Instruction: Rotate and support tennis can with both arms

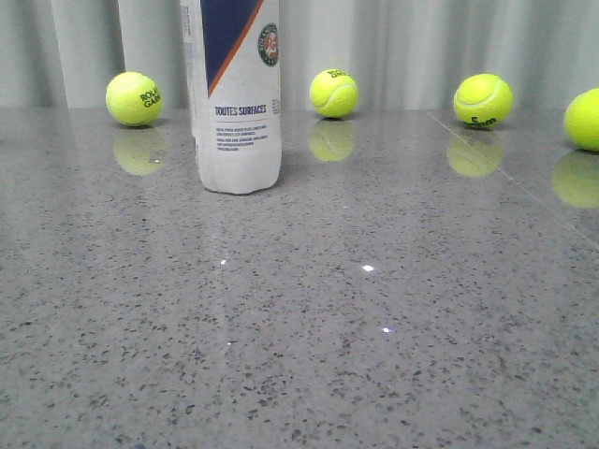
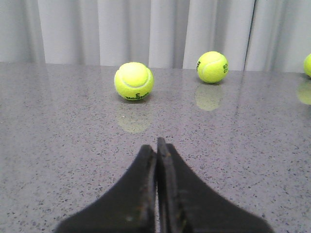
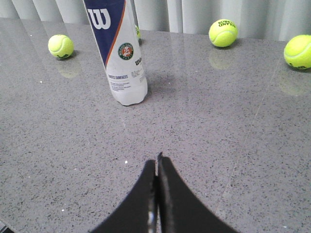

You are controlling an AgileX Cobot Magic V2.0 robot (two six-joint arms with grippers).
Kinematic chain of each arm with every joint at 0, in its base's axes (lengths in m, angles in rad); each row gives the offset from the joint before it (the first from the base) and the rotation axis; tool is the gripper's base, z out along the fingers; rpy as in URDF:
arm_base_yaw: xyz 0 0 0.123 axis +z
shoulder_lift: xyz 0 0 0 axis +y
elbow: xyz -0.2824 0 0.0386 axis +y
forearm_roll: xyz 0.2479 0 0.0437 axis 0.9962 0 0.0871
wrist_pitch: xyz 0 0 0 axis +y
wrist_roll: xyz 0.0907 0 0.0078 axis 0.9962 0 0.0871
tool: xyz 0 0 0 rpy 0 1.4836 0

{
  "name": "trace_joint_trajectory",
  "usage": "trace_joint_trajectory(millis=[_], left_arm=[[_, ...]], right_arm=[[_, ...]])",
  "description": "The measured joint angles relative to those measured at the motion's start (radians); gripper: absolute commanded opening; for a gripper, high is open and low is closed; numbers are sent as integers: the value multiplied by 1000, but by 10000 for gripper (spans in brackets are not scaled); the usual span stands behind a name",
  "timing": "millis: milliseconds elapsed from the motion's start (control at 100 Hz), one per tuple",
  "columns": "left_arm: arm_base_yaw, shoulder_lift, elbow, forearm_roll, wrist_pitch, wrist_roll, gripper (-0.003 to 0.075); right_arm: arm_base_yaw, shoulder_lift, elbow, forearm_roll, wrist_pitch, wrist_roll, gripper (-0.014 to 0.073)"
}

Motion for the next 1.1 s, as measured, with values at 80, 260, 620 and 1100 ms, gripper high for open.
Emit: trace_joint_trajectory(millis=[80,260,620,1100], left_arm=[[0,0,0,0,0,0,-19],[0,0,0,0,0,0,-19],[0,0,0,0,0,0,-19],[0,0,0,0,2,0,-19]], right_arm=[[0,0,19,-2,-11,0,-61],[-61,0,137,-67,-187,0,-61],[-411,-11,418,-99,-708,0,-61],[-593,-234,601,-112,-715,4,-61]])
